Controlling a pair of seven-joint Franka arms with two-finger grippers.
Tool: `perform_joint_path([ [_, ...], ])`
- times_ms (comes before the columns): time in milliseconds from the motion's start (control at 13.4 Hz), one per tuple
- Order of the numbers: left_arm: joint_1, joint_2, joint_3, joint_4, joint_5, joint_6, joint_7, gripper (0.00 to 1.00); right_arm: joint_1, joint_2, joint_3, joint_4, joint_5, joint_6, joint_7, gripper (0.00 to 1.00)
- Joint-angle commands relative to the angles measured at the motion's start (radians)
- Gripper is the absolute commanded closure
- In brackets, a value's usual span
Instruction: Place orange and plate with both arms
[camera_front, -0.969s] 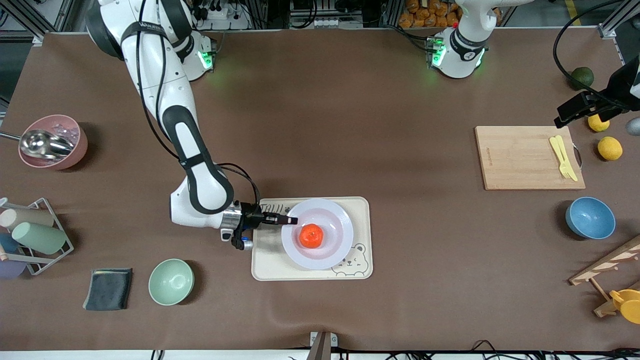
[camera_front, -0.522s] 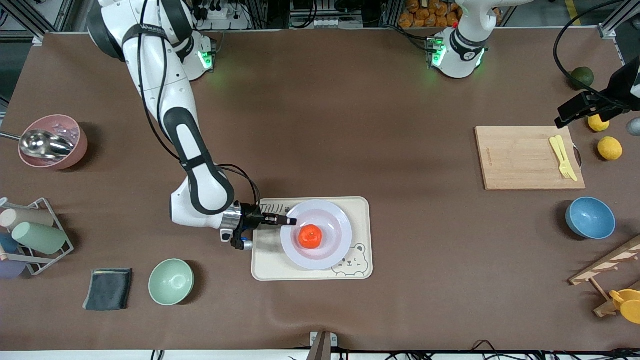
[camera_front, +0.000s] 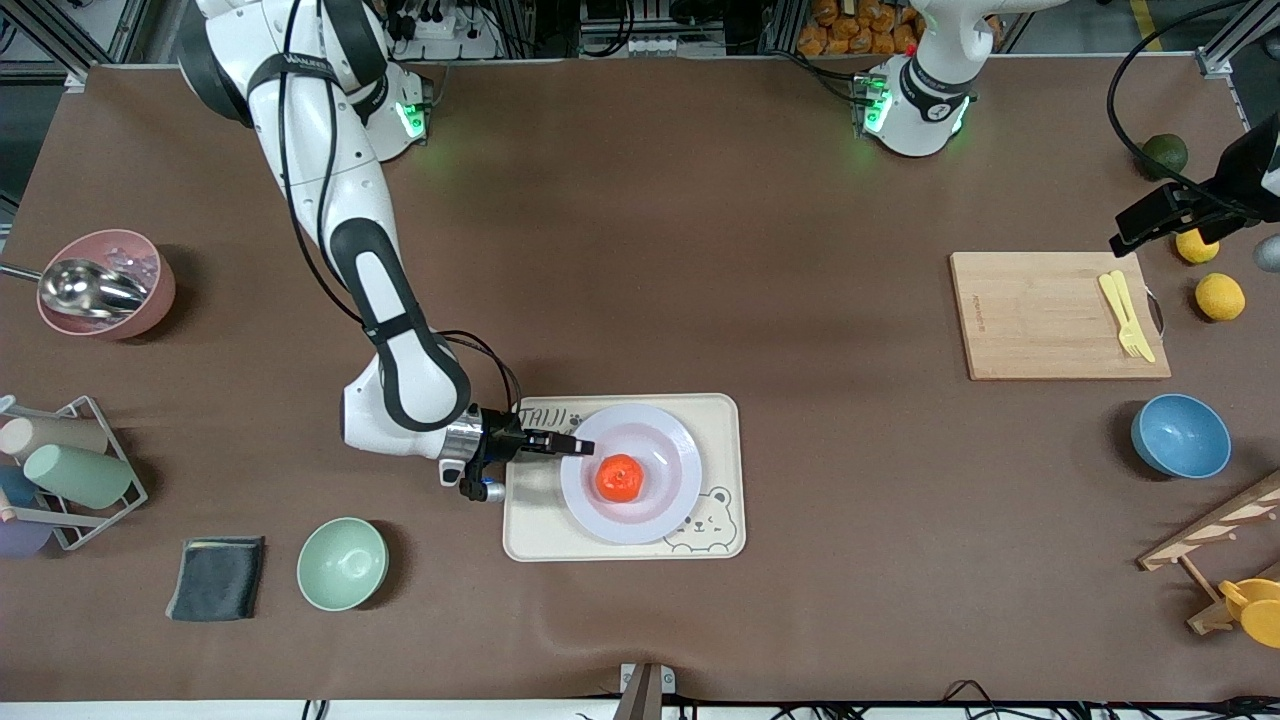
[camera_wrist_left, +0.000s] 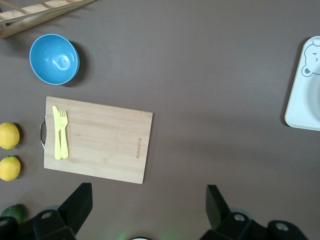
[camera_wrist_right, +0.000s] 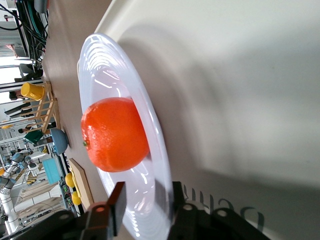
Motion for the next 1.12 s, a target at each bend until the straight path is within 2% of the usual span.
perform_joint_path([
  [0,0.001,-0.010,0.002,-0.013,0.018,0.009,0.028,0.00,-0.003,-0.001,0.000,0.017,0.019,0.007,-0.022,0.00],
  [149,0.001,-0.010,0.000,-0.013,0.016,0.011,0.028,0.00,-0.018,-0.016,-0.008,0.015,-0.003,0.002,-0.018,0.00],
  [373,0.001,-0.010,0.000,-0.015,0.016,0.021,0.028,0.00,-0.061,-0.053,-0.010,0.003,-0.121,-0.008,-0.011,0.00],
  [522,0.002,-0.014,0.002,-0.013,0.016,0.020,0.032,0.00,-0.082,-0.098,-0.011,-0.014,-0.201,-0.071,-0.004,0.00],
  [1044,0.002,-0.016,0.005,-0.013,0.015,0.017,0.048,0.00,-0.216,-0.217,-0.011,-0.014,-0.587,-0.283,-0.002,0.00],
])
